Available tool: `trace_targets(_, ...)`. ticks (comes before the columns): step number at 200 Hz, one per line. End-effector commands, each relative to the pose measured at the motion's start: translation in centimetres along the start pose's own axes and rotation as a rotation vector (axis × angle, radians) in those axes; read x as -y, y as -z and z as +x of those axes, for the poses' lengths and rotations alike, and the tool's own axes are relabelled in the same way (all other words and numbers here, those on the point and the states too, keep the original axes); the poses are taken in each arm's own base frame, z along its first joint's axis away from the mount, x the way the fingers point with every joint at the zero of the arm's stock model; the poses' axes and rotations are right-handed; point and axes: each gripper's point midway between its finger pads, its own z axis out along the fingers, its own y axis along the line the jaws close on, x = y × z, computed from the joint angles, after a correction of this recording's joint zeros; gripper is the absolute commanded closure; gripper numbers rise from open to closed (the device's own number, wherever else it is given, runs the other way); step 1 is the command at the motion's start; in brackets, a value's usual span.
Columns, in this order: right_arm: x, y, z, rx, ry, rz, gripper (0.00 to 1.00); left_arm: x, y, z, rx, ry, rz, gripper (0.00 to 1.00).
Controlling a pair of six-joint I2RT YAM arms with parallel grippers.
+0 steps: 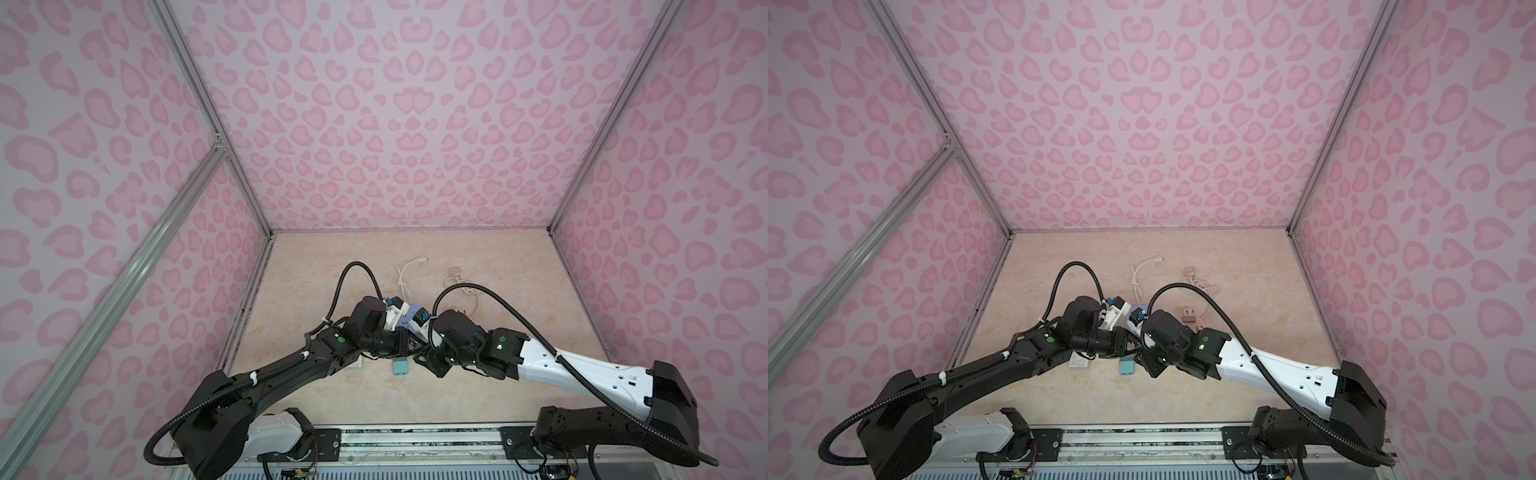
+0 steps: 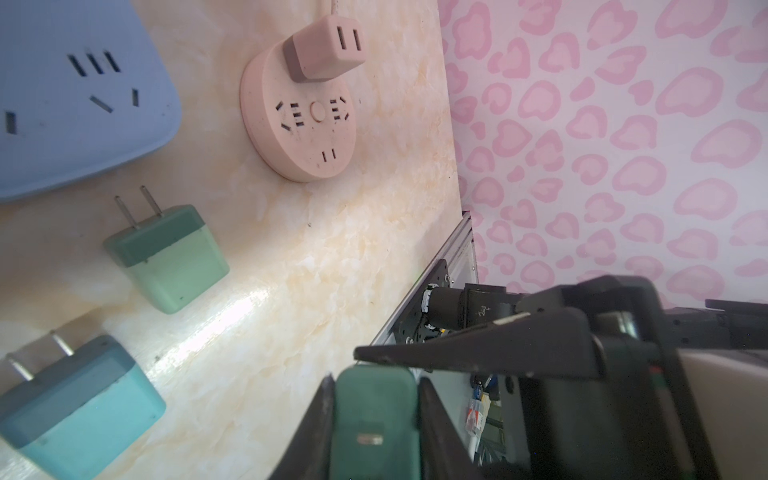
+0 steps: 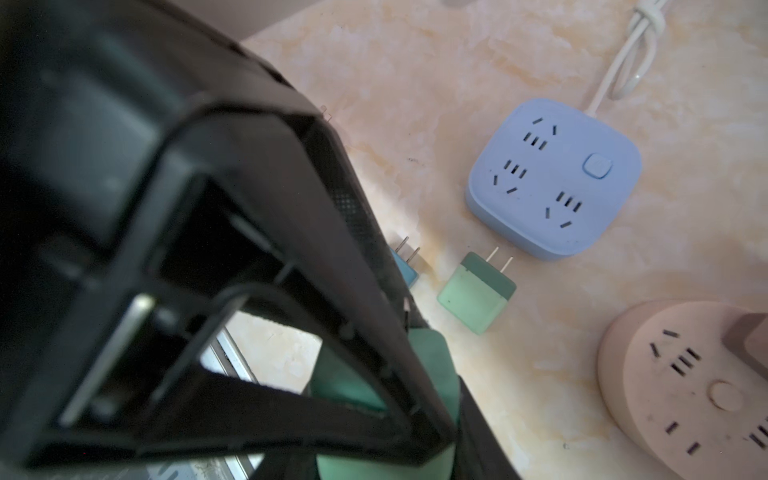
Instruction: Insert the plug
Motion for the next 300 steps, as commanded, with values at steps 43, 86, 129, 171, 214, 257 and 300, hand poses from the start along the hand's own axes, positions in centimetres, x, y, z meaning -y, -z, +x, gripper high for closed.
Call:
trace_targets(43,0.3,-0.8,-2.0,0.066,-0.017,0.028,0.81,0.8,-0.2,0.1,-0.004,-0.015,0.043,0.86)
trace_targets(86,0.3,-1.4,-1.9,0.040,-0.039,0.021,0.52,0.4,0.1,-0.4,0.033,-0.006,0.018,0.97)
trace_targets(129,1.0,0.6,-2.2,0.075,-0.113,0.031,0.27,0.6,1.6,-2.4,0.168,-0.032,-0.019,0.97)
trace_targets(171,2.4,5.0,-4.6,0.272,-0.243,0.014,0.27,0.6,2.4,-4.8,0.267,-0.012,-0.044,0.97)
trace_targets(214,9.4,8.0,-4.9,0.396,-0.709,0.133,0.41,3.2,4.9,-9.9,0.510,0.044,0.014,0.97)
trace_targets(257,9.1,8.3,-7.7,0.529,-0.819,-0.078,0.43,5.2,6.8,-13.0,0.652,0.141,0.108,0.98)
trace_targets(300,9.3,8.3,-10.0,0.707,-0.887,-0.303,0.52,7.4,7.3,-14.0,0.680,0.247,0.288,0.98)
